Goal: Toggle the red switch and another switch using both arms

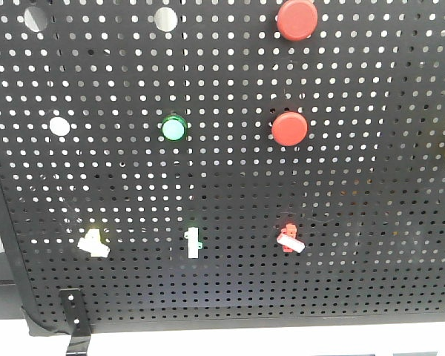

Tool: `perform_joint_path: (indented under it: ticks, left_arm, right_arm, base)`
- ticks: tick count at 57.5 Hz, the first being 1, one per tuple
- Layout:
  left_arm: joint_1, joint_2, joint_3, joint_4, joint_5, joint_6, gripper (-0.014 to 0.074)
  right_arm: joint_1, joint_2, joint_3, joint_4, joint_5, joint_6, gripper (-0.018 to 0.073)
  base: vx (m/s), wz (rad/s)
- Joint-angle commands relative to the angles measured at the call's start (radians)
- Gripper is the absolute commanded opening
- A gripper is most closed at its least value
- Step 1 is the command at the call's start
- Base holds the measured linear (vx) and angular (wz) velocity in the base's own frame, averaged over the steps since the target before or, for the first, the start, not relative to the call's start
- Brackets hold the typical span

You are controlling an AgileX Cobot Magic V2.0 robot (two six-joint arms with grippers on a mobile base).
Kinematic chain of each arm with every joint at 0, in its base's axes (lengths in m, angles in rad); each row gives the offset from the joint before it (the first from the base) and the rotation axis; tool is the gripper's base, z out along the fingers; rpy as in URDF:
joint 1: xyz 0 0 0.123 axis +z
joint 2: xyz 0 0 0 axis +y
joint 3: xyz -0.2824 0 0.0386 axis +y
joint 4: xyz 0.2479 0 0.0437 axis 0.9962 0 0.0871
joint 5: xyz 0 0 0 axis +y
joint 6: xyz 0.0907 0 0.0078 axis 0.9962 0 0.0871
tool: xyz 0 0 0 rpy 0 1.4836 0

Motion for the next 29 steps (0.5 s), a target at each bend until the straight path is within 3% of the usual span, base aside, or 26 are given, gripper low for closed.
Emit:
perform_joint_path:
  ticks: [1,13,29]
  left_arm:
    - [0.002,-0.008,0.014,-0.007,-0.080,-0.004,0.0003]
    - [0.002,-0.008,0.014,-0.007,-0.084,-0.004,0.0003]
    - [0.002,-0.008,0.012,-0.007,-0.163,-0.005,0.0003]
  right_arm:
    - [-0.006,-0.010,0.005,-0.040,-0.102,-0.002,-0.0006]
    - [-0.006,-0.010,0.005,0.128,-0.144,0.167,-0.0006]
    - [-0.006,-0.010,0.005,0.157,-0.149,0.147,-0.0006]
  base:
    - [0.00,0.00]
    - [0.00,0.00]
    - [0.00,0.00]
